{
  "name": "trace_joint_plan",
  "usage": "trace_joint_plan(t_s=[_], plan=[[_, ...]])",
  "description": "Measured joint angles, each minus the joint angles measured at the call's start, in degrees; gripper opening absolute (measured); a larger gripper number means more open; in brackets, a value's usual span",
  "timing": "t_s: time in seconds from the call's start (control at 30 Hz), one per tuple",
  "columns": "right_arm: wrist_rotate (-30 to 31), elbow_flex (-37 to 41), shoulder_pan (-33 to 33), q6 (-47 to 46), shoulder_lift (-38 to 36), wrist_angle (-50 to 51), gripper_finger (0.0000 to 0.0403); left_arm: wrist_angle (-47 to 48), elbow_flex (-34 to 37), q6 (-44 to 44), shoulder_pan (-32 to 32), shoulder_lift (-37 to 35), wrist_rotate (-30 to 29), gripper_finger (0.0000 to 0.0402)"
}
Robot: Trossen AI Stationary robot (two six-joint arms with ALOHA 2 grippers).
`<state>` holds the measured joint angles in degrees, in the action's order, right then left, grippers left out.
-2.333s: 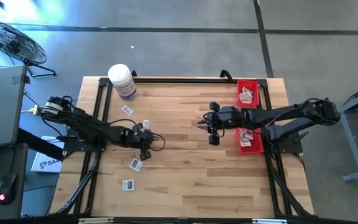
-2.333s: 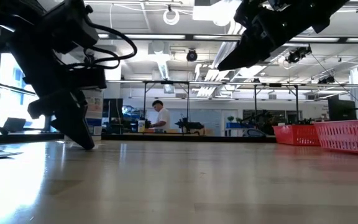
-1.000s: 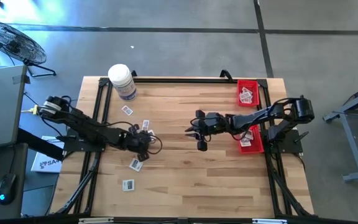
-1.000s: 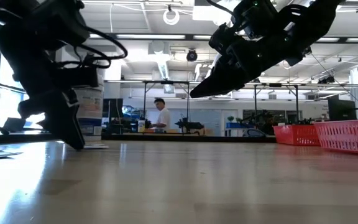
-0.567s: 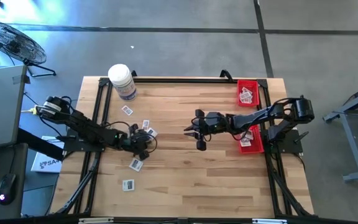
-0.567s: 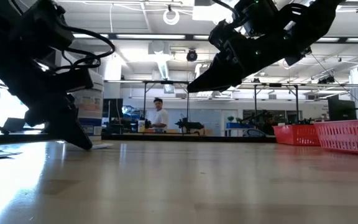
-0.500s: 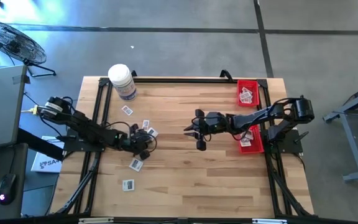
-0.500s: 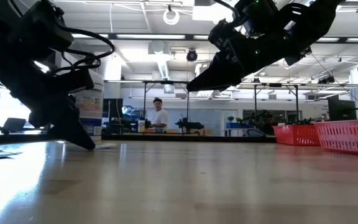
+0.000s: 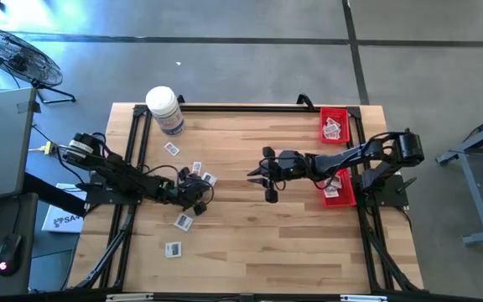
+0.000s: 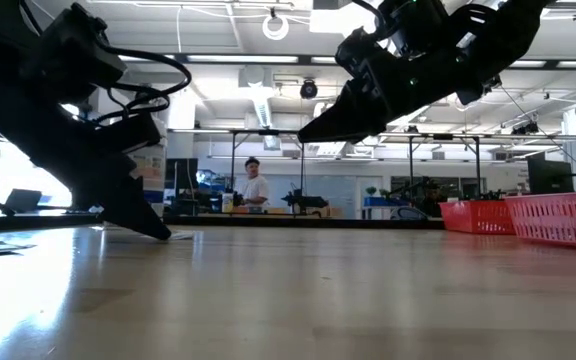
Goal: Pick & Place First Aid Supplies
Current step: Put the towelette pack into the bottom basket
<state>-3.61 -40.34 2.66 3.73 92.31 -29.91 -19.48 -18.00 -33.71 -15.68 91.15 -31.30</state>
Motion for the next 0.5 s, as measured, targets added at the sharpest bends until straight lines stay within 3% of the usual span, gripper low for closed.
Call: trace_joint_plan(t_s=[0.23,0.5], plan=[[-0.24,-1.90,-0.73,4.53,1.52,-0.12,0.0085,-1.92,-1.51,1.64,0.09,0.41,1.01,0.0001],[-0.98,-12.21,-2.00,6.81,15.08,0.53,0.0137,-1.89,-5.60,4.50,0.07,3.12,1.52,0.0000]])
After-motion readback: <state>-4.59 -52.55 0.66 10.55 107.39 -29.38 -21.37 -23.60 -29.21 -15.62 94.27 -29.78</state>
